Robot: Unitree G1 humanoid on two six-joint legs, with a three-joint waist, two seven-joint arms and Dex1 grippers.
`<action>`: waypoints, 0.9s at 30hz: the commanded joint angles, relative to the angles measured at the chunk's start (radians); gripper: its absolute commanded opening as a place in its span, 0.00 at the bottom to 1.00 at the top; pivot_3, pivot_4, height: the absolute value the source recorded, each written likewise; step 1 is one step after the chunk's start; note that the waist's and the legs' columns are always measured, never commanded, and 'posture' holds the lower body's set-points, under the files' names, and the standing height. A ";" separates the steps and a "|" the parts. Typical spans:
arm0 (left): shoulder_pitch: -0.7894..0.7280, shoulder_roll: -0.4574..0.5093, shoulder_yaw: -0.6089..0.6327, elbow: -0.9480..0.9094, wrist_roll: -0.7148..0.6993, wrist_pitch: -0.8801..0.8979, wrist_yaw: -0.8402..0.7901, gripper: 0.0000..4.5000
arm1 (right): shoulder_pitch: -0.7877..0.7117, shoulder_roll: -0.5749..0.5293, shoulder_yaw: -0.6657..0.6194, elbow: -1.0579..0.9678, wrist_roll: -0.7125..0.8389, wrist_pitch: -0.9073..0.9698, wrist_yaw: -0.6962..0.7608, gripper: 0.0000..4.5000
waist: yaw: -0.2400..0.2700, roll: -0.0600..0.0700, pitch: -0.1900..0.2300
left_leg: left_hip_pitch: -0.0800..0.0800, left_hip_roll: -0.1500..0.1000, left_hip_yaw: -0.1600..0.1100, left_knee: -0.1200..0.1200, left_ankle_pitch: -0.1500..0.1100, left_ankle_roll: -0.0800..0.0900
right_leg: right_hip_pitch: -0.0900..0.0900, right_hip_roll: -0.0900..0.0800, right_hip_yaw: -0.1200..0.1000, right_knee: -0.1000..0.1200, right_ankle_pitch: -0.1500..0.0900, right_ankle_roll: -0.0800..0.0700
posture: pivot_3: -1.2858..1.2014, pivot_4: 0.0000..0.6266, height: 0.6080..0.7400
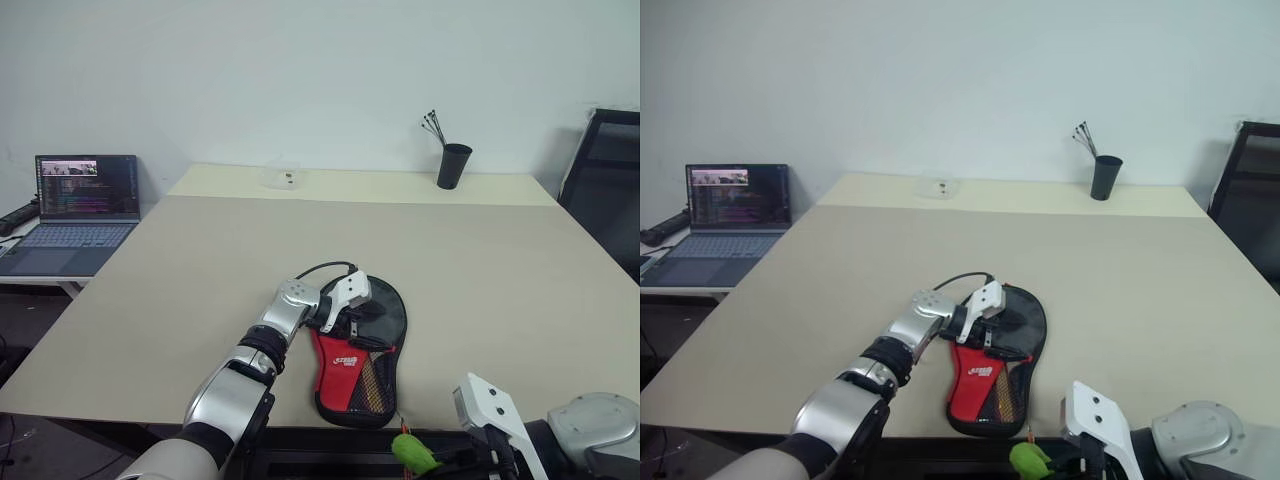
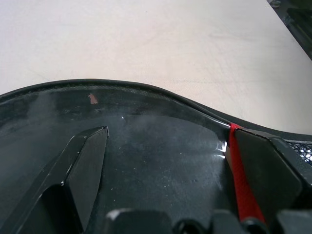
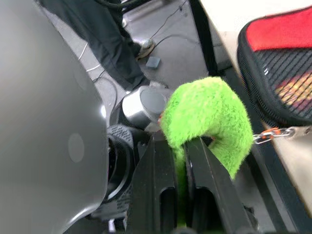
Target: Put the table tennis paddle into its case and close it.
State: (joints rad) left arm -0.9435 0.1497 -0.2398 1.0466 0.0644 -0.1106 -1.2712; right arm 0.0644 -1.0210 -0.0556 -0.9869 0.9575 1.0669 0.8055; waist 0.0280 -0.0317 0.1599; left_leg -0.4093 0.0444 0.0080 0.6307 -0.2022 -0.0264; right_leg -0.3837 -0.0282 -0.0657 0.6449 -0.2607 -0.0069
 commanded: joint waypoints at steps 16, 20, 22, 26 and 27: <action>0.066 -0.007 -0.038 0.010 0.038 0.020 0.030 1.00 | -0.205 0.027 -0.013 0.230 -0.045 -0.130 -0.042 0.83 | -0.003 0.000 0.000 | 0.000 0.000 0.000 0.000 0.000 0.000 | 0.000 -0.001 0.000 0.000 0.000 0.000 | 0.52 0.24 1.00; 0.100 0.011 -0.021 -0.096 0.005 0.019 0.012 1.00 | -0.282 0.071 0.032 0.345 -0.186 -0.250 -0.034 0.83 | -0.003 0.000 0.000 | 0.000 0.000 0.000 -0.001 0.000 0.000 | -0.001 -0.001 -0.001 -0.001 0.000 0.000 | 0.52 0.24 1.00; 0.133 0.033 -0.008 -0.193 -0.027 0.032 -0.024 1.00 | -0.306 0.131 0.049 0.404 -0.249 -0.331 -0.042 0.83 | -0.005 0.000 0.000 | -0.001 0.000 0.001 -0.002 0.000 0.000 | -0.002 0.000 0.000 -0.001 0.002 0.003 | 0.52 0.24 1.00; 0.237 0.135 0.027 -0.474 -0.105 0.134 -0.075 1.00 | -0.379 0.167 0.116 0.521 -0.355 -0.421 0.022 0.83 | -0.015 0.006 0.005 | -0.007 0.001 0.004 -0.003 0.000 0.000 | -0.008 0.007 0.001 0.000 0.002 0.004 | 0.52 0.24 1.00; 0.260 0.162 0.040 -0.541 -0.125 0.166 -0.072 1.00 | -0.398 0.179 0.126 0.556 -0.376 -0.446 0.039 0.83 | -0.019 0.006 0.006 | -0.007 0.001 0.004 -0.003 0.000 0.000 | -0.009 0.009 0.003 0.001 0.002 0.004 | 0.52 0.24 1.00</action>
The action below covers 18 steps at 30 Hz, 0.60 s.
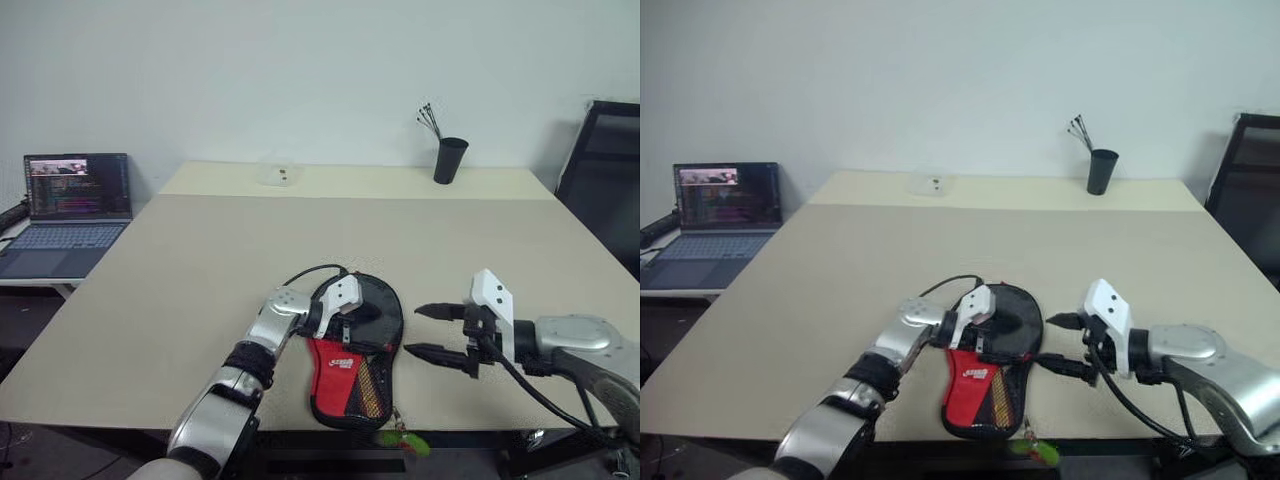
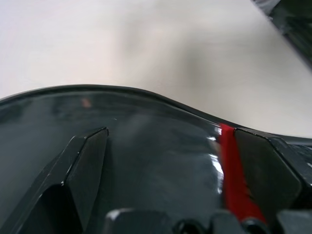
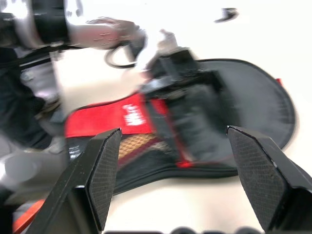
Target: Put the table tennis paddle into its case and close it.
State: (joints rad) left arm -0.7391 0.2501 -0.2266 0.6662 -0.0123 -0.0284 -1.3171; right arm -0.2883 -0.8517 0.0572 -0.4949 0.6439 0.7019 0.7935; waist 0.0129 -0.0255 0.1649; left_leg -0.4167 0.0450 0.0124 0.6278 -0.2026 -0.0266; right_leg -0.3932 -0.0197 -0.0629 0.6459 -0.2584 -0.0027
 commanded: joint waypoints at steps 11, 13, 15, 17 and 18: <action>0.449 0.273 0.359 -0.755 -0.226 0.434 0.303 1.00 | -0.280 0.197 0.085 0.552 -0.197 -0.253 0.216 0.83 | -0.019 0.000 0.015 | -0.001 0.003 0.003 0.000 0.000 0.000 | -0.012 0.003 0.006 0.014 -0.002 -0.004 | 0.52 0.24 1.00; 0.498 0.281 0.382 -0.816 -0.245 0.460 0.339 1.00 | -0.298 0.210 0.084 0.601 -0.220 -0.274 0.232 0.83 | -0.011 0.000 0.017 | -0.001 0.003 0.004 0.000 0.000 0.000 | -0.012 0.001 0.007 0.014 -0.002 -0.004 | 0.52 0.24 1.00; 0.501 0.280 0.370 -0.840 -0.247 0.471 0.374 1.00 | -0.311 0.202 0.072 0.651 -0.241 -0.299 0.254 0.83 | 0.000 0.000 0.018 | -0.001 0.003 0.005 0.001 0.000 0.000 | -0.012 0.001 0.007 0.016 -0.002 -0.004 | 0.52 0.24 1.00; 0.462 0.275 0.340 -0.818 -0.239 0.463 0.392 1.00 | -0.323 0.189 0.050 0.689 -0.260 -0.318 0.257 0.83 | 0.010 0.000 0.018 | -0.001 0.003 0.009 0.002 0.000 0.000 | -0.012 0.000 0.007 0.017 -0.002 -0.004 | 0.52 0.24 1.00; 0.441 0.278 0.328 -0.792 -0.233 0.445 0.390 1.00 | -0.325 0.187 0.042 0.695 -0.268 -0.324 0.252 0.83 | 0.011 0.000 0.018 | -0.001 0.003 0.011 0.003 0.000 0.000 | -0.012 -0.001 0.008 0.016 -0.002 -0.003 | 0.52 0.24 1.00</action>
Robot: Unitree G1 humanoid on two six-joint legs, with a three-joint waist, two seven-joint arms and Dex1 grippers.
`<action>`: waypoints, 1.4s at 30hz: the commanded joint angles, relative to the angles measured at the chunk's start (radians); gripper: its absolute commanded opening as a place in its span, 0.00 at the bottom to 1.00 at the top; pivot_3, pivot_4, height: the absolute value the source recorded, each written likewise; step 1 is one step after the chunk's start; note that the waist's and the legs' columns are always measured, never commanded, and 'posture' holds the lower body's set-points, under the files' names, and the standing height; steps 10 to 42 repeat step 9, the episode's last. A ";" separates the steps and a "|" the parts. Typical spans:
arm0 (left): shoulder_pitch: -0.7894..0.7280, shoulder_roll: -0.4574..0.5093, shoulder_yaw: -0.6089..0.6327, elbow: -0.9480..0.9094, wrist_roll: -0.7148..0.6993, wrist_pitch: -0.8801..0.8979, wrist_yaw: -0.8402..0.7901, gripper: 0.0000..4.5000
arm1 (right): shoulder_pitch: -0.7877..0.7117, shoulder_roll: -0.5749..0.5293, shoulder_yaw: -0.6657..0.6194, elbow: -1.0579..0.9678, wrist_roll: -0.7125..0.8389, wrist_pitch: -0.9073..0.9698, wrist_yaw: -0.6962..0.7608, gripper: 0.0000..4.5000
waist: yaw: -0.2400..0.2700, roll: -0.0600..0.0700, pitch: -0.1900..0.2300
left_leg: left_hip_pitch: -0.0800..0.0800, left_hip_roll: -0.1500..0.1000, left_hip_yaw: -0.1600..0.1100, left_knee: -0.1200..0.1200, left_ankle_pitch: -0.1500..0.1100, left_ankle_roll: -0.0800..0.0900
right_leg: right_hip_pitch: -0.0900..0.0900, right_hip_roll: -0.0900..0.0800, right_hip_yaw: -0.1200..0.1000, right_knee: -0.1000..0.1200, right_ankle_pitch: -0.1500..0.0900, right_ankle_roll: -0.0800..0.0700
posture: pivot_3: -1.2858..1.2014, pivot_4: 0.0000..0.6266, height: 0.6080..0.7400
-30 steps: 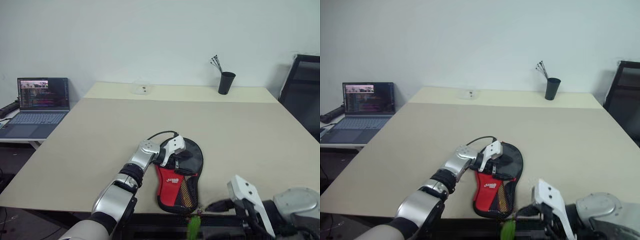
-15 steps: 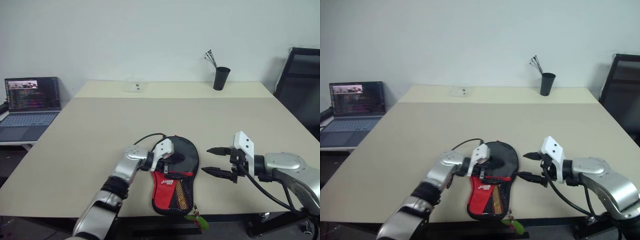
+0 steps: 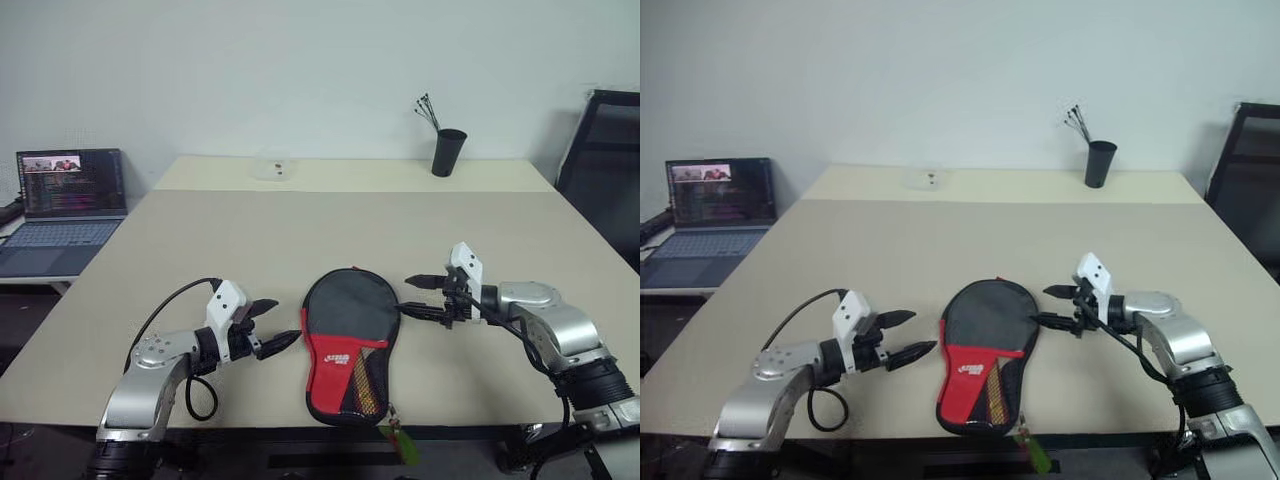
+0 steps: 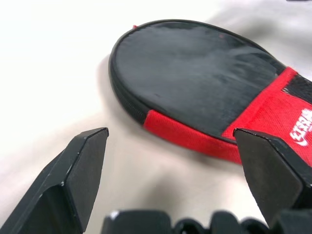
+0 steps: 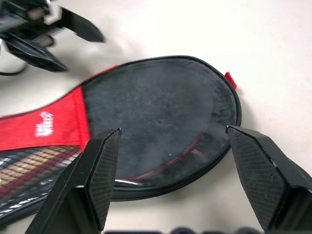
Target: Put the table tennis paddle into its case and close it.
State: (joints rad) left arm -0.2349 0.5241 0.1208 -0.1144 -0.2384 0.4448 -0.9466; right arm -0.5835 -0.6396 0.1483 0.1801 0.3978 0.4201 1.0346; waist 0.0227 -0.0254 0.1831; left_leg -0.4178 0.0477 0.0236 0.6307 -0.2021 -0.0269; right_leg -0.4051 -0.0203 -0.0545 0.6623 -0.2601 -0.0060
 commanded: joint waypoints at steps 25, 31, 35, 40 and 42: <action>-0.182 -0.006 -0.086 0.160 -0.002 -0.126 -0.002 1.00 | -0.020 -0.036 -0.094 0.038 -0.100 -0.092 -0.055 0.83 | -0.016 0.000 0.000 | 0.001 -0.001 0.010 -0.002 0.000 0.000 | -0.004 0.002 0.014 -0.001 0.002 0.004 | 0.52 0.24 1.00; -0.182 -0.006 -0.086 0.160 -0.002 -0.126 -0.002 1.00 | -0.020 -0.036 -0.094 0.038 -0.100 -0.092 -0.055 0.83 | -0.016 0.000 0.000 | 0.001 -0.001 0.010 -0.002 0.000 0.000 | -0.004 0.002 0.014 -0.001 0.002 0.004 | 0.52 0.24 1.00; -0.182 -0.006 -0.086 0.160 -0.002 -0.126 -0.002 1.00 | -0.020 -0.036 -0.094 0.038 -0.100 -0.092 -0.055 0.83 | -0.016 0.000 0.000 | 0.001 -0.001 0.010 -0.002 0.000 0.000 | -0.004 0.002 0.014 -0.001 0.002 0.004 | 0.52 0.24 1.00; -0.182 -0.006 -0.086 0.160 -0.002 -0.126 -0.002 1.00 | -0.020 -0.036 -0.094 0.038 -0.100 -0.092 -0.055 0.83 | -0.016 0.000 0.000 | 0.001 -0.001 0.010 -0.002 0.000 0.000 | -0.004 0.002 0.014 -0.001 0.002 0.004 | 0.52 0.24 1.00; -0.182 -0.006 -0.086 0.160 -0.002 -0.126 -0.002 1.00 | -0.020 -0.036 -0.094 0.038 -0.100 -0.092 -0.055 0.83 | -0.016 0.000 0.000 | 0.001 -0.001 0.010 -0.002 0.000 0.000 | -0.004 0.002 0.014 -0.001 0.002 0.004 | 0.52 0.24 1.00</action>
